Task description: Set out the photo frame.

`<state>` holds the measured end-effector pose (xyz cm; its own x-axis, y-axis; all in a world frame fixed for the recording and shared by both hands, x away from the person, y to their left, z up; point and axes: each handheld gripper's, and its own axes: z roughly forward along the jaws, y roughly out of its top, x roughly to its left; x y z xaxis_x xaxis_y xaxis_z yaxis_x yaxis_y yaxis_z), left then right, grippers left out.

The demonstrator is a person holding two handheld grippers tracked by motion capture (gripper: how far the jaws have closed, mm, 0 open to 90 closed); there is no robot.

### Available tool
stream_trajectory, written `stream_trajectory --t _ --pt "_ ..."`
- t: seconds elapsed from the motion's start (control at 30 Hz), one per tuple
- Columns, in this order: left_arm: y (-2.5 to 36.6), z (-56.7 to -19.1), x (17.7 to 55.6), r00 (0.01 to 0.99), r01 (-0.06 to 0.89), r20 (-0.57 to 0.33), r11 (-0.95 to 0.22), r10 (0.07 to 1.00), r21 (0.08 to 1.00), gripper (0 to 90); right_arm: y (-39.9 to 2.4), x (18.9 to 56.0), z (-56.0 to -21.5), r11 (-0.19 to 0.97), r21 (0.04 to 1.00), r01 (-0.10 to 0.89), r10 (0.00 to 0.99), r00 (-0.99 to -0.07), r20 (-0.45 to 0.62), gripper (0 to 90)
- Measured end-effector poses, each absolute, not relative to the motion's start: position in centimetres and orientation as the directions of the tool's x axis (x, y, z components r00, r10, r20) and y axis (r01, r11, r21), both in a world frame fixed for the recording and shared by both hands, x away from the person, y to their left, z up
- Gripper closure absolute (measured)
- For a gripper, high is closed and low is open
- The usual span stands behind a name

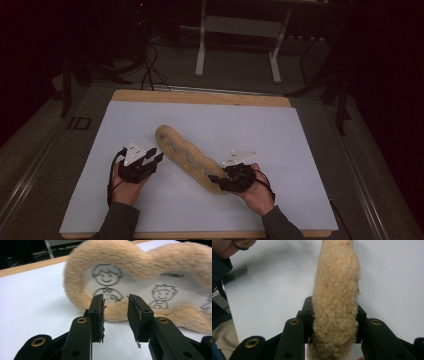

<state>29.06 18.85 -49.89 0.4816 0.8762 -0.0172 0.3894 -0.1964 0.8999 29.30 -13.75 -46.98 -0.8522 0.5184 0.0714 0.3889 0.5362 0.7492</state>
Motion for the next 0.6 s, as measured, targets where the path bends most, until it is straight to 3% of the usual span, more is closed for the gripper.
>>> stream_trajectory --t 0.6 --pt "20.3 -50.5 30.2 0.405 0.431 -0.052 -0.140 0.913 0.891 63.6 -14.6 28.9 -46.9 0.564 0.753 0.340 0.452 -0.890 0.063 66.5"
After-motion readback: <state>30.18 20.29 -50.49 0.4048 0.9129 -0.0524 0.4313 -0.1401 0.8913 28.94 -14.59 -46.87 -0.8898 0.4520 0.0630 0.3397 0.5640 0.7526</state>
